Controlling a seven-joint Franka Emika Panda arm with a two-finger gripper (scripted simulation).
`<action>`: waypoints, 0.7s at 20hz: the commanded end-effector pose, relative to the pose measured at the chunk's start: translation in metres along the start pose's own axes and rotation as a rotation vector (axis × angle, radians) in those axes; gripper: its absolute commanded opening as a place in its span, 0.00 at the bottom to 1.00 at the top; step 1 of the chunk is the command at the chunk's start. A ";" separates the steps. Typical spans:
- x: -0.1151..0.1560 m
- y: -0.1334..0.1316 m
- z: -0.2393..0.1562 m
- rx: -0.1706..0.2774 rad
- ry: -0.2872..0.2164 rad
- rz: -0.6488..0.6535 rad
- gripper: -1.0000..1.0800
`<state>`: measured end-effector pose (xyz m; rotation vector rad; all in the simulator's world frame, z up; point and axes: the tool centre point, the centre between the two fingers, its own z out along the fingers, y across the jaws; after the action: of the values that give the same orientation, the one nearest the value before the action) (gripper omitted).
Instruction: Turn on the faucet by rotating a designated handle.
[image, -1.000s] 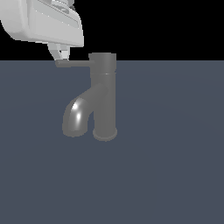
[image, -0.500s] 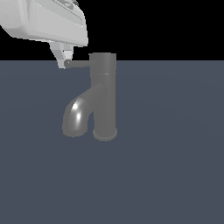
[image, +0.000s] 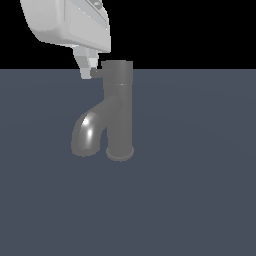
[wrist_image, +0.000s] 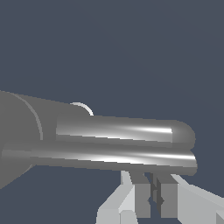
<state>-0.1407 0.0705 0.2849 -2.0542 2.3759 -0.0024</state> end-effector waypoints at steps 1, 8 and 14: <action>0.022 -0.002 0.000 0.000 0.000 0.024 0.00; 0.063 -0.001 0.000 -0.001 0.000 0.054 0.00; 0.068 -0.002 0.000 0.001 0.001 0.041 0.00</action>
<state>-0.1497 0.0051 0.2850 -2.0066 2.4162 -0.0043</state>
